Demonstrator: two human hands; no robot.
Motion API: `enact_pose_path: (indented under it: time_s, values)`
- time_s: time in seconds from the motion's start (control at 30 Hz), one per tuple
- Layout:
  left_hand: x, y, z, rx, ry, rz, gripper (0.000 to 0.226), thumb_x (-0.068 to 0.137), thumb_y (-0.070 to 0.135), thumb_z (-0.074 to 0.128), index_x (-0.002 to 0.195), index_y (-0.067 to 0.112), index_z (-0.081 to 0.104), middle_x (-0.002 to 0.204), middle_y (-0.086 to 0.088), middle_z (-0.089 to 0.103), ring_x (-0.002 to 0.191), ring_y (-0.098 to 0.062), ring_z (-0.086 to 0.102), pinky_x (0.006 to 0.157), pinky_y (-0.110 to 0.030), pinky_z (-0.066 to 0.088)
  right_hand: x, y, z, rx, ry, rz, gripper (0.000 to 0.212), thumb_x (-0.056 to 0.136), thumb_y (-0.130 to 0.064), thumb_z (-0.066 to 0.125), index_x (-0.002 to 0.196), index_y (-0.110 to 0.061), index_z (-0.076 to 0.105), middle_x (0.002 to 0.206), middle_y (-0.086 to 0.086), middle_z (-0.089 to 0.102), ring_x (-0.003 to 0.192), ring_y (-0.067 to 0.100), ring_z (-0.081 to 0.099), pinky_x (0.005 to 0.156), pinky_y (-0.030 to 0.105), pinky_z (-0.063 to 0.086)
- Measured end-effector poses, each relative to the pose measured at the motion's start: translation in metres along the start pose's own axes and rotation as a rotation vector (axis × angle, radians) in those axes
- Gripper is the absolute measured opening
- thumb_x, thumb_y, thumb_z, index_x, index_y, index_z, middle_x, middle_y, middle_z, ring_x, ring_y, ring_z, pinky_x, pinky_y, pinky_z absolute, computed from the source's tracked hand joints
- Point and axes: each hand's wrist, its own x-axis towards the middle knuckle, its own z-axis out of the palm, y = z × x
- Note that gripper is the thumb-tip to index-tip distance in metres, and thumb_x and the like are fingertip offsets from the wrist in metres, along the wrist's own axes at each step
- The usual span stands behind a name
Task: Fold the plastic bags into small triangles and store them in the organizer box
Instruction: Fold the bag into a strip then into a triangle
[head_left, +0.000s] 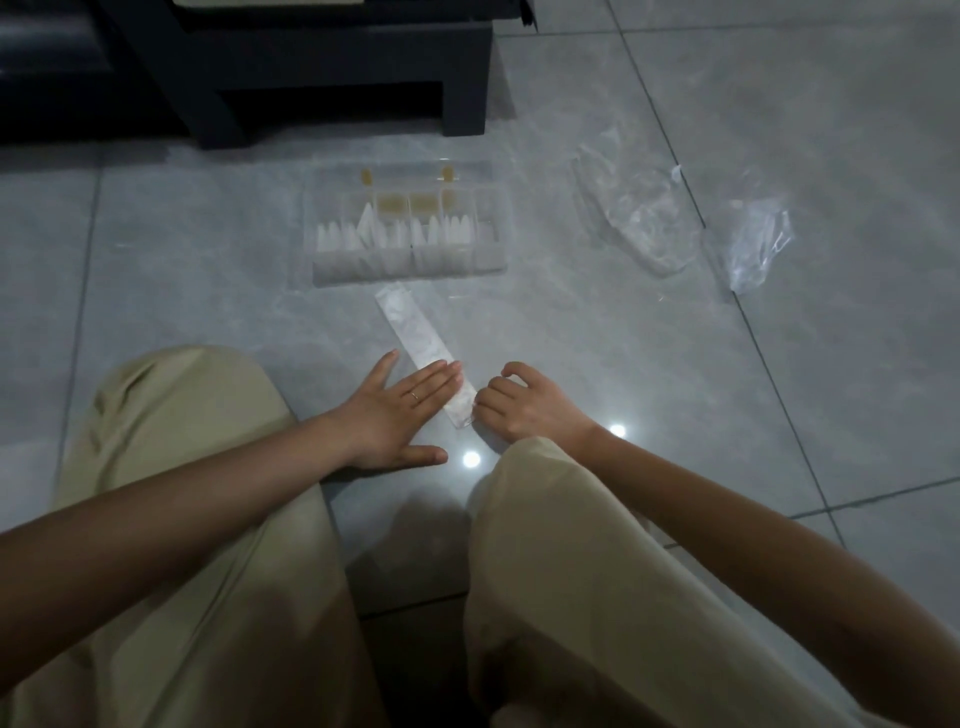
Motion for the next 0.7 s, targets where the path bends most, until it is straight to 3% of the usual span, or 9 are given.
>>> enact_pose_path:
  time_s: [0.13,0.2,0.3,0.37,0.43,0.47,0.5,0.57,0.7]
  values:
    - [0.002,0.006,-0.002,-0.183,-0.045,-0.03,0.1,0.071,0.084,-0.008,0.146,0.022,-0.028,0.151,0.007,-0.035,0.139,-0.006,-0.032,0.111,-0.045,-0.021,0.006,0.004,0.003,0.186,-0.015,0.089,0.002,0.079,-0.012,0.067,0.081,-0.011,0.067,0.083,0.003,0.065,0.074,0.024,0.06,0.074,0.033,0.044]
    - [0.004,0.009,-0.002,-0.263,-0.036,-0.035,0.093,0.078,0.078,0.006,0.148,0.025,-0.024,0.154,0.008,-0.031,0.14,-0.004,-0.029,0.111,-0.045,-0.022,0.01,0.004,-0.004,0.385,-0.053,0.257,0.011,0.073,-0.011,0.069,0.083,-0.01,0.067,0.087,0.004,0.066,0.075,0.024,0.061,0.065,0.033,0.048]
    - [0.003,0.015,-0.007,-0.405,-0.021,0.024,0.076,0.096,0.053,0.04,0.152,0.034,-0.01,0.149,0.019,-0.023,0.137,0.003,-0.025,0.11,-0.049,-0.023,0.012,0.002,-0.022,0.769,-0.054,0.582,0.009,0.077,-0.008,0.065,0.085,-0.012,0.064,0.097,0.002,0.066,0.083,0.016,0.06,0.071,0.026,0.049]
    - [0.006,0.02,-0.013,-0.577,0.03,0.042,0.069,0.098,0.036,0.05,0.148,0.043,0.002,0.147,0.025,-0.004,0.139,0.007,-0.007,0.112,-0.046,-0.022,0.014,0.005,-0.033,0.958,-0.082,0.75,0.013,0.082,-0.006,0.064,0.081,-0.018,0.06,0.097,0.001,0.066,0.081,0.009,0.059,0.072,0.015,0.044]
    - [0.011,0.026,-0.018,-0.805,0.147,-0.031,0.051,0.095,0.031,0.056,0.14,0.04,0.032,0.145,0.017,0.038,0.136,0.003,0.028,0.116,-0.041,-0.015,0.017,0.01,-0.042,1.096,-0.147,0.904,0.017,0.087,-0.005,0.06,0.079,-0.02,0.058,0.082,-0.001,0.065,0.07,0.008,0.059,0.065,0.013,0.043]
    - [0.015,0.028,-0.02,-0.879,0.209,-0.085,0.036,0.092,0.035,0.057,0.127,0.033,0.05,0.127,0.011,0.06,0.124,-0.002,0.048,0.118,-0.041,-0.008,0.018,0.013,-0.044,1.162,-0.163,0.97,0.018,0.089,-0.004,0.056,0.078,-0.019,0.057,0.076,0.0,0.065,0.067,0.011,0.061,0.064,0.016,0.044]
    - [0.018,0.03,-0.021,-0.912,0.262,-0.136,0.024,0.087,0.04,0.054,0.107,0.029,0.06,0.099,0.011,0.068,0.103,-0.003,0.058,0.119,-0.041,0.001,0.02,0.014,-0.046,1.233,-0.17,1.025,0.019,0.09,-0.003,0.052,0.077,-0.017,0.056,0.072,0.002,0.065,0.066,0.015,0.064,0.063,0.018,0.046]
    - [0.024,0.033,-0.019,-0.93,0.315,-0.202,0.013,0.08,0.043,0.045,0.077,0.033,0.054,0.065,0.015,0.053,0.073,0.006,0.054,0.116,-0.042,0.014,0.024,0.014,-0.048,1.352,-0.178,1.125,0.02,0.092,-0.003,0.046,0.076,-0.012,0.053,0.071,0.008,0.065,0.063,0.015,0.066,0.059,0.016,0.047]
    - [0.031,0.035,-0.016,-0.934,0.394,-0.256,0.019,0.081,0.04,0.042,0.063,0.036,0.045,0.053,0.013,0.043,0.064,0.01,0.05,0.1,-0.043,0.033,0.03,0.014,-0.047,1.396,-0.123,1.239,0.015,0.094,-0.008,0.052,0.084,-0.005,0.062,0.072,0.006,0.064,0.055,0.009,0.063,0.055,0.015,0.046]
